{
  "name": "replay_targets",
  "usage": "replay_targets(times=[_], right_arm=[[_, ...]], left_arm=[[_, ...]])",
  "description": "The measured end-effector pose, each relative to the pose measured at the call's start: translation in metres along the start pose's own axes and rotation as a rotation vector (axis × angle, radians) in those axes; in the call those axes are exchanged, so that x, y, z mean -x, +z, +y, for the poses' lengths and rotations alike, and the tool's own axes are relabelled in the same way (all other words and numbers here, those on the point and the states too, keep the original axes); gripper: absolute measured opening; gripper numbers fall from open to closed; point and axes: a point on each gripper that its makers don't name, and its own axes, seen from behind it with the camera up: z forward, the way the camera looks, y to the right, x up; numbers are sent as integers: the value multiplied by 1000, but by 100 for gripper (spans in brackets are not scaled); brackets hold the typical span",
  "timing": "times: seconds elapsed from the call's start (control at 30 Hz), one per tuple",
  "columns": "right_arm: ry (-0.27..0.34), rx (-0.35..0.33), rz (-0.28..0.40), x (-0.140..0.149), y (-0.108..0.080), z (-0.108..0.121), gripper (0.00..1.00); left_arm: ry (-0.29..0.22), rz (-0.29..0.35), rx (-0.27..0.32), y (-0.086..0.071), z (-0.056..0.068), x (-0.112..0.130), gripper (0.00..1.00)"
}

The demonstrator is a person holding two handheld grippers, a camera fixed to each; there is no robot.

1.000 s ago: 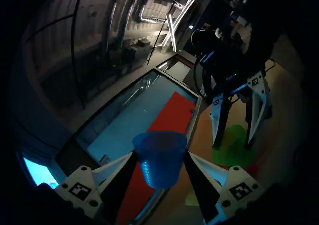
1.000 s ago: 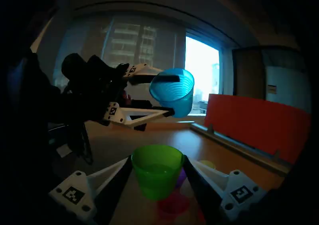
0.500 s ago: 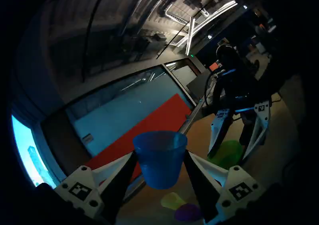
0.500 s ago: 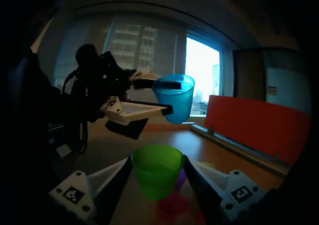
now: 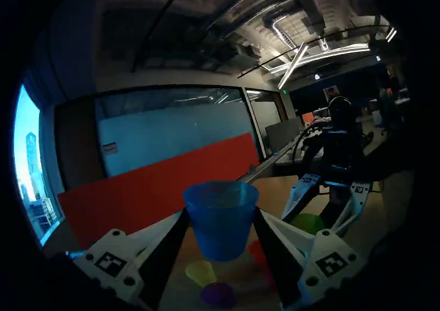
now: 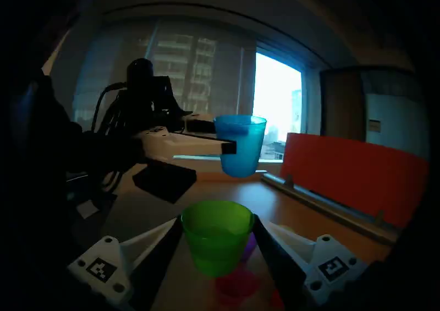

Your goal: Pour water

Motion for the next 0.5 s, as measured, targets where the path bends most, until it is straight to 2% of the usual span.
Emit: replay_targets(times=[0.27,0.4,0.5], right_arm=[[3,2,9,-2,0,-1,92],[8,5,11,-2,-1,1,92],[11,5,11,-3,-1,1,92]], left_arm=[[-164,3,23,3,1,-1,82],[-208,5,25,3,0,-2,82],[-218,-2,34,2,2,1,82]])
